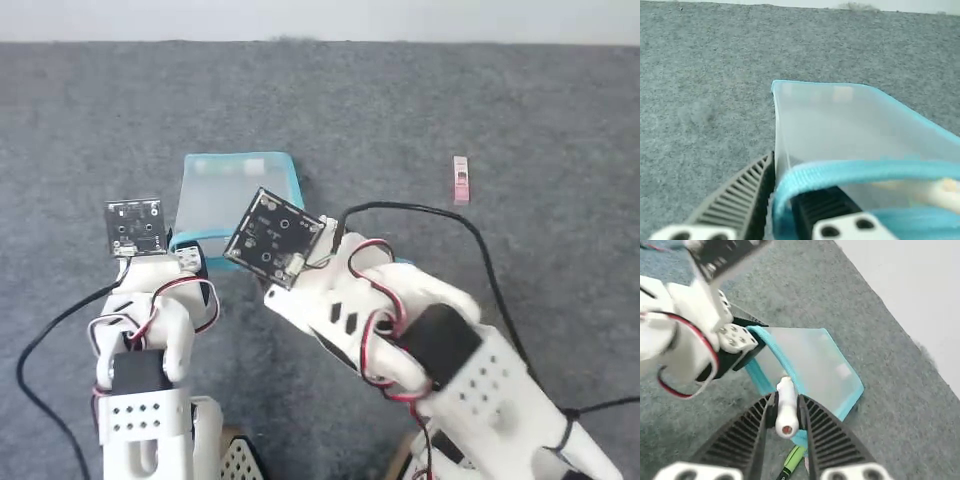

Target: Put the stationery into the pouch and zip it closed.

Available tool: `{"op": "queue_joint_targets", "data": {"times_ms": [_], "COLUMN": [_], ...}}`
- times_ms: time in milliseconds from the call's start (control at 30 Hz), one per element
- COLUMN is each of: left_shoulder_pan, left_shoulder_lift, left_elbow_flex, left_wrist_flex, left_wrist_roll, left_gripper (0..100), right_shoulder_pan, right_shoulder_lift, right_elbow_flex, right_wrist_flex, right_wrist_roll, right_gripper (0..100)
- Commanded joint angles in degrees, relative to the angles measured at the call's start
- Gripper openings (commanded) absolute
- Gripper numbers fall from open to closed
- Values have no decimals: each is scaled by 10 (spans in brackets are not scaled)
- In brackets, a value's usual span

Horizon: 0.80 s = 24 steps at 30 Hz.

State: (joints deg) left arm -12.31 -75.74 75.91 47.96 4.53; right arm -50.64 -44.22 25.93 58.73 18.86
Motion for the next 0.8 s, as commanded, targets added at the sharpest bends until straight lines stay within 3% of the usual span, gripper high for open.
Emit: {"op": "queue_joint_targets", "data": {"times_ms": [0,267,400,600,767], "left_shoulder_pan": [2,2,3,4,4], "left_shoulder_lift": [4,4,4,4,4], "left_elbow_flex": [-8,-7,-7,-7,-7], "left_wrist_flex": [-19,-19,-19,-19,-19], "left_wrist_roll": [5,5,5,5,5], "left_gripper": [12,12,12,12,12], "right_shoulder_pan": [25,58,89,79,82], "right_shoulder_lift": [44,210,287,334,288], "right_elbow_flex": [52,19,-34,-163,-270], "right_wrist_flex": [-80,-118,-102,59,259], "right_wrist_roll": [-6,-6,-6,-3,-2], "right_gripper": [6,20,179,406,428]}}
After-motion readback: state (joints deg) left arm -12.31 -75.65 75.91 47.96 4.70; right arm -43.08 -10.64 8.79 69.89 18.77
